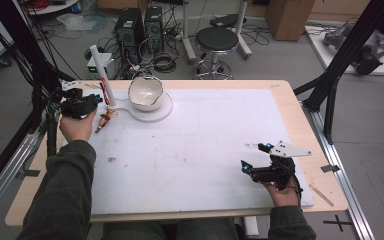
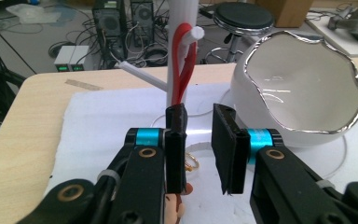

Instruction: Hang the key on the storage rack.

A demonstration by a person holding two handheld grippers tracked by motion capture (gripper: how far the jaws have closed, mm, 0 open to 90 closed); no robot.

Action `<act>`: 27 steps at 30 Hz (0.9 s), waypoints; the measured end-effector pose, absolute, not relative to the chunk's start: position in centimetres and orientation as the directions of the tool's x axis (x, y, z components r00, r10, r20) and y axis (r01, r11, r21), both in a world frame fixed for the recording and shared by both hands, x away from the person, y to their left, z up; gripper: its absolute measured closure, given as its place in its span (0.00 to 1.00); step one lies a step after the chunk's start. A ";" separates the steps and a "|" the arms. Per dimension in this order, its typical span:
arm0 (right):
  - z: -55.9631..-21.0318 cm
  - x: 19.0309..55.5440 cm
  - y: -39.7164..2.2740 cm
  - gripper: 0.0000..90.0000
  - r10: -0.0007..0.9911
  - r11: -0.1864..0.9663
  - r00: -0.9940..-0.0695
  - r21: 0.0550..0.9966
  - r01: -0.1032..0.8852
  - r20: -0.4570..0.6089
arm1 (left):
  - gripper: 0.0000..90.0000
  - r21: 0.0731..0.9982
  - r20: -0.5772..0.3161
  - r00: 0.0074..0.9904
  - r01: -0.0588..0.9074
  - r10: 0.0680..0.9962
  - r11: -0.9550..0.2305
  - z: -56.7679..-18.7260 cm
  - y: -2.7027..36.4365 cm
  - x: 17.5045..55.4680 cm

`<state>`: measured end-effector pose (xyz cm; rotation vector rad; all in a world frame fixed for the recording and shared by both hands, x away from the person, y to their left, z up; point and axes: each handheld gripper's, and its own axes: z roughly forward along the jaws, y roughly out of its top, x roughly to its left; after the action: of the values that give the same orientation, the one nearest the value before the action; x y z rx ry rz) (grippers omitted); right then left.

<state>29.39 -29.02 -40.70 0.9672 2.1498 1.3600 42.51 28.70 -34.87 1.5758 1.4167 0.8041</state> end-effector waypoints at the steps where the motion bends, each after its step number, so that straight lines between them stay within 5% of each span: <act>1: -40.7 29.4 -29.0 0.10 0.737 0.282 -0.675 0.902 0.326 0.014 | 0.82 0.898 -0.077 0.159 0.440 0.984 -0.001 -34.9 28.7 42.4; 27: -40.5 29.4 -29.0 0.10 0.736 0.276 -0.677 0.907 0.320 0.015 | 0.70 0.912 -0.090 0.289 0.409 0.953 -0.038 -34.6 27.8 40.5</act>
<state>29.43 -28.99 -40.55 0.9520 2.1419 1.3753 40.51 27.76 -34.59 1.6170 1.2745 0.7259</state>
